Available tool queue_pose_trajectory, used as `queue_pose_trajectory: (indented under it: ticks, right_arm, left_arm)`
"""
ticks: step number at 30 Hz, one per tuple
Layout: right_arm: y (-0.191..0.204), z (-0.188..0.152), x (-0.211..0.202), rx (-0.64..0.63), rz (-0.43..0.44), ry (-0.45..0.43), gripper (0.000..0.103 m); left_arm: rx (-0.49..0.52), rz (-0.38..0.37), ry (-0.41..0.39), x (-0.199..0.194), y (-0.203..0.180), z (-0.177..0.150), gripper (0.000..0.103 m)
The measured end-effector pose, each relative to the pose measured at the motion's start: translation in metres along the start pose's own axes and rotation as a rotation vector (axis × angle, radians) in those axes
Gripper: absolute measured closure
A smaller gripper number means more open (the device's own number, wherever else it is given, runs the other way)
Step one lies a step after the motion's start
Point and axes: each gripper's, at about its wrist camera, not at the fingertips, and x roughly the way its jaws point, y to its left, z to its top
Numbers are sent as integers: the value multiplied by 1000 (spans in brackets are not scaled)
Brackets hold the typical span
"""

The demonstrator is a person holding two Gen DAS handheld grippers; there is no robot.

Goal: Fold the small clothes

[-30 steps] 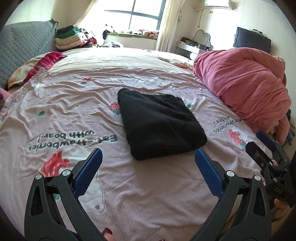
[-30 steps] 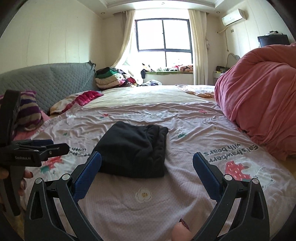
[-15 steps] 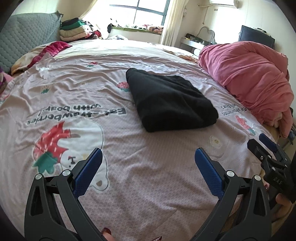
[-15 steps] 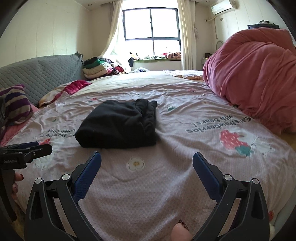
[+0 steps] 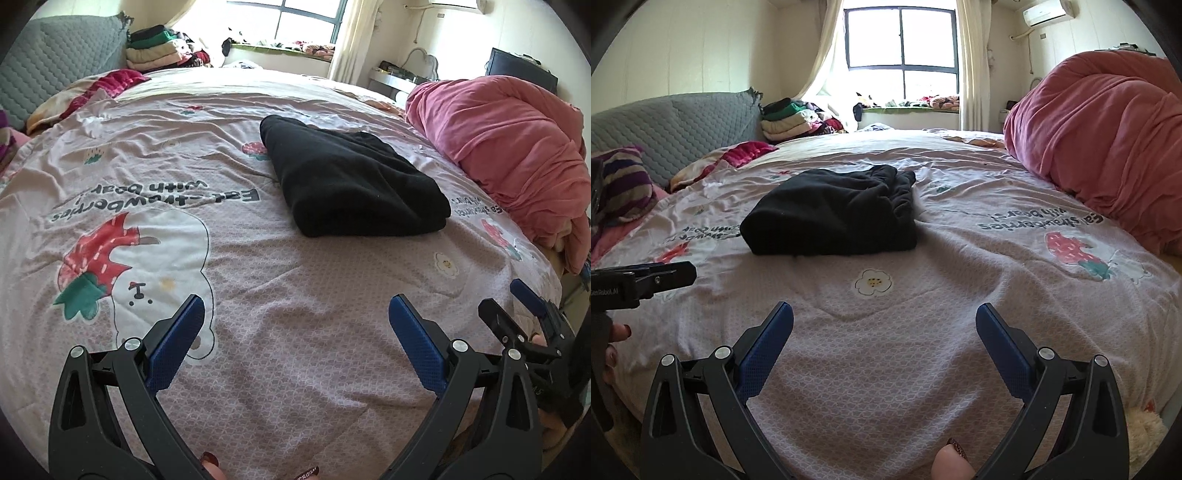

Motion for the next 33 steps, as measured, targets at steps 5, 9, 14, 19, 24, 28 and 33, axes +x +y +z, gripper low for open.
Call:
queue_pose_trajectory:
  ticks: [5, 9, 14, 19, 24, 28, 33]
  right_arm:
    - [-2, -1, 3, 12, 7, 13, 5]
    - [-4, -2, 5, 21, 3, 21, 5]
    - [-7, -2, 5, 31, 1, 21, 5]
    - [-8, -3, 5, 35, 2, 23, 5]
    - [-9, -3, 4, 34, -1, 21, 5]
    - [-9, -2, 4, 34, -2, 20, 5]
    - [-9, -1, 4, 33, -2, 21, 5]
  left_arm:
    - [3, 5, 10, 1, -2, -2, 9]
    - [5, 10, 19, 2, -3, -3, 9]
    - [4, 17, 27, 3, -2, -5, 9]
    - [-1, 25, 25, 3, -2, -4, 9]
    - [2, 36, 29, 2, -2, -4, 9]
    - [3, 42, 31, 2, -1, -4, 9]
    - [4, 46, 32, 3, -1, -4, 9]
